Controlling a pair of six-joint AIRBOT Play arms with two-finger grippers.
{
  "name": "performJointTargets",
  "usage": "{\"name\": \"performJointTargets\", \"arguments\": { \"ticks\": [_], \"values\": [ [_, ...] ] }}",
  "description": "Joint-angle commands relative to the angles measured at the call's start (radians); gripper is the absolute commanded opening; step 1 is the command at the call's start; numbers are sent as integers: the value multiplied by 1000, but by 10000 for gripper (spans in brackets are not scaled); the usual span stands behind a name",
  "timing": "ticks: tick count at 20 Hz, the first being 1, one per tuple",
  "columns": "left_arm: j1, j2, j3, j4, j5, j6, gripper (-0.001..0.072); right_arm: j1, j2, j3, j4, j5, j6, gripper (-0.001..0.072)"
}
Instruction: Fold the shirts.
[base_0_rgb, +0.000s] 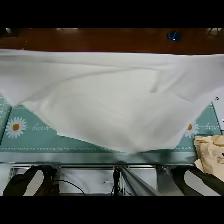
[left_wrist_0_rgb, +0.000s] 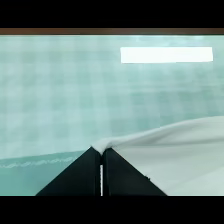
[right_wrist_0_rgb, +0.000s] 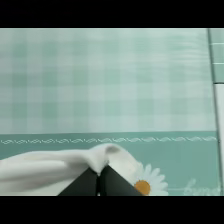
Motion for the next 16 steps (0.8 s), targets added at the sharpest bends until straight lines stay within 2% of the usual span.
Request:
{"name": "performJointTargets", "arguments": {
  "ticks": [1, 3, 7, 13, 16],
  "values": [
    [3, -151, -65, -74, 148, 29, 24, 57, -169, -14, 31, -116, -15, 15],
    [-10, -264, -65, -137, 155, 39, 25, 114, -227, -14, 31, -170, -17, 15],
    [-80, -455, -65, -132, 189, 72, 25, 190, -315, -14, 4, -322, -19, 15],
    [-92, -637, -65, -134, 426, 119, 25, 192, -445, -14, -9, -482, -23, 15],
    [-103, -695, -65, -134, 462, 177, 25, 192, -526, -14, -3, -489, -22, 15]
  ]
}}
